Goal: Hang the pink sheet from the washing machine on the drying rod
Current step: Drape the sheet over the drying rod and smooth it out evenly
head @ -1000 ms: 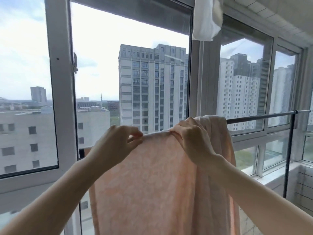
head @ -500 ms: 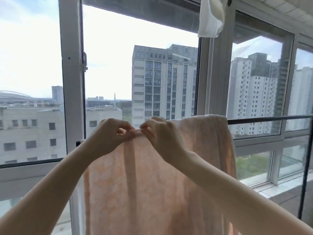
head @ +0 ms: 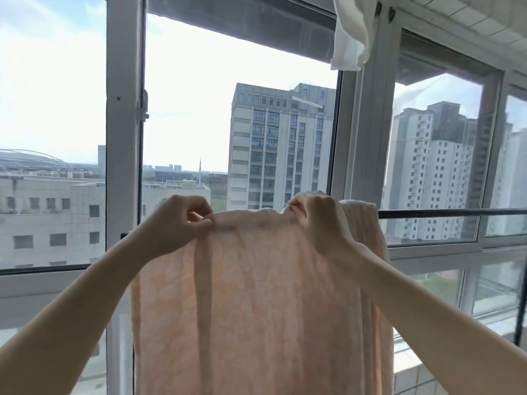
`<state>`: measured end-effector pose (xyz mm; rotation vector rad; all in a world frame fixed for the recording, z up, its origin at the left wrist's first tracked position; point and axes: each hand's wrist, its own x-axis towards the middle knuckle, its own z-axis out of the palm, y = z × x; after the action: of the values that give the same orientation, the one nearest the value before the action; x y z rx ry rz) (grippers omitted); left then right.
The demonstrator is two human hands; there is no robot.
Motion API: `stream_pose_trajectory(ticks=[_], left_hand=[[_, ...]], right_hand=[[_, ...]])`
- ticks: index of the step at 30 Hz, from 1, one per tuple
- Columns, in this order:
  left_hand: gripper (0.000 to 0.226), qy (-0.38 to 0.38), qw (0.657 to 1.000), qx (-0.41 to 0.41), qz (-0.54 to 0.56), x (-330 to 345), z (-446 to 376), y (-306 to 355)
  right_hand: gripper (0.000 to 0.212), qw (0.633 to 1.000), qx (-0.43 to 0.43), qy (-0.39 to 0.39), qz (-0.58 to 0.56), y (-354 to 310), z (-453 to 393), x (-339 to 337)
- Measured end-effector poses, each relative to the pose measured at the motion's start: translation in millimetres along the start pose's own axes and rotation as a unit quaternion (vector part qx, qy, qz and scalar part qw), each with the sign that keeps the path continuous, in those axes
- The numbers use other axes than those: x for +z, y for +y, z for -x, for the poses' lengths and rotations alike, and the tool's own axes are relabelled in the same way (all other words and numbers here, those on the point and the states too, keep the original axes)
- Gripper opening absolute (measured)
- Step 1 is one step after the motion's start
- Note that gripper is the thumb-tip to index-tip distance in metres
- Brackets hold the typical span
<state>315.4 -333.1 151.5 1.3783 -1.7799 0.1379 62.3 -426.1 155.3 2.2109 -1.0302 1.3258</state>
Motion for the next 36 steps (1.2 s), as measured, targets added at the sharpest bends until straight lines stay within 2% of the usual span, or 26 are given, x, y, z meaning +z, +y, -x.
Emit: stream_pose_trajectory(ticks=[4, 8, 11, 13, 16, 19, 25, 27, 31, 34, 36], left_hand=[[0.008, 0.002, 1.0, 0.01, 0.015, -2, 2, -1], [0.004, -0.004, 1.0, 0.015, -0.028, -2, 4, -2], [0.01, -0.006, 0.997, 0.016, -0.069, 0, 4, -1], [0.015, -0.018, 0.994, 0.019, -0.106, 2, 1, 4], [0.017, -0.04, 0.991, 0.023, -0.126, 4, -4, 16], [0.025, -0.031, 0.983, 0.071, -0.164, 14, -10, 37], [0.042, -0.064, 0.971, 0.16, -0.166, 66, -34, 79], [0.034, -0.057, 0.971, 0.167, -0.16, 76, -41, 80], [0.013, 0.003, 0.989, 0.109, -0.098, 72, -45, 72], [0.012, 0.006, 0.99, 0.072, -0.125, 63, -39, 60], [0.012, -0.002, 0.984, 0.042, -0.172, 55, -37, 50]], right_hand=[[0.01, 0.996, -0.081, 0.01, -0.04, -33, -2, 7], [0.015, 0.987, -0.137, -0.018, -0.087, -51, 20, 23], [0.015, 0.983, -0.131, -0.041, -0.122, -37, 23, 19], [0.017, 0.987, -0.122, -0.039, -0.1, -23, 19, 9], [0.021, 0.996, -0.056, -0.042, -0.051, 7, 14, -5], [0.022, 0.997, 0.007, -0.068, -0.039, 35, 16, -13], [0.024, 0.997, -0.051, -0.052, 0.002, 48, 20, -11], [0.025, 0.997, -0.055, -0.048, 0.002, 51, 19, -11], [0.024, 0.996, -0.051, -0.068, 0.0, 61, 22, -14], [0.038, 0.992, -0.069, -0.107, -0.018, 63, 28, -23], [0.041, 0.993, -0.059, -0.098, -0.009, 63, 34, -32]])
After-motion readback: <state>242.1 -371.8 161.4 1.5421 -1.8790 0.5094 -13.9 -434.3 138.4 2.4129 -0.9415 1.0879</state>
